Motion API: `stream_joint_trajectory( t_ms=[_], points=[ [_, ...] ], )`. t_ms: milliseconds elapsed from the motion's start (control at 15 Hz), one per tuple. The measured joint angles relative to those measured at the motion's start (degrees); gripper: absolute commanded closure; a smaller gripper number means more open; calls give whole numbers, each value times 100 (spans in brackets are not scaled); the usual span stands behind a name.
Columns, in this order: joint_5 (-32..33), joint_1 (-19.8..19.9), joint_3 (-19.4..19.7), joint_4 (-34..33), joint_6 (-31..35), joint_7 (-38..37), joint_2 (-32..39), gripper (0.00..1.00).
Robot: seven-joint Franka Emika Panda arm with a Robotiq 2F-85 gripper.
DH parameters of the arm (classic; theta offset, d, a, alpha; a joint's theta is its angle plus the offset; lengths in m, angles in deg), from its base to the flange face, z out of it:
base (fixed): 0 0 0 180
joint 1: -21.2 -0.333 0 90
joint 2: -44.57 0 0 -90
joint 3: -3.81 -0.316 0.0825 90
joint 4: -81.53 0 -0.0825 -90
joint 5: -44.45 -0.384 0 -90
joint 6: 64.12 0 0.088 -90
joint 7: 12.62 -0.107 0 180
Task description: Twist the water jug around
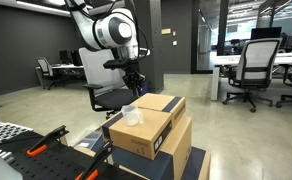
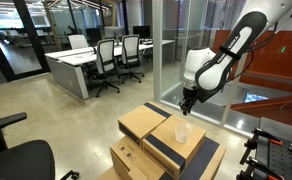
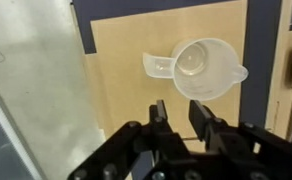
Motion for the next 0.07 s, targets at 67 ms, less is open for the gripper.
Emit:
stream_joint_trajectory(
  t_ms=[67],
  points=[
    [0, 0, 0, 0, 0, 0, 0, 66]
  ],
)
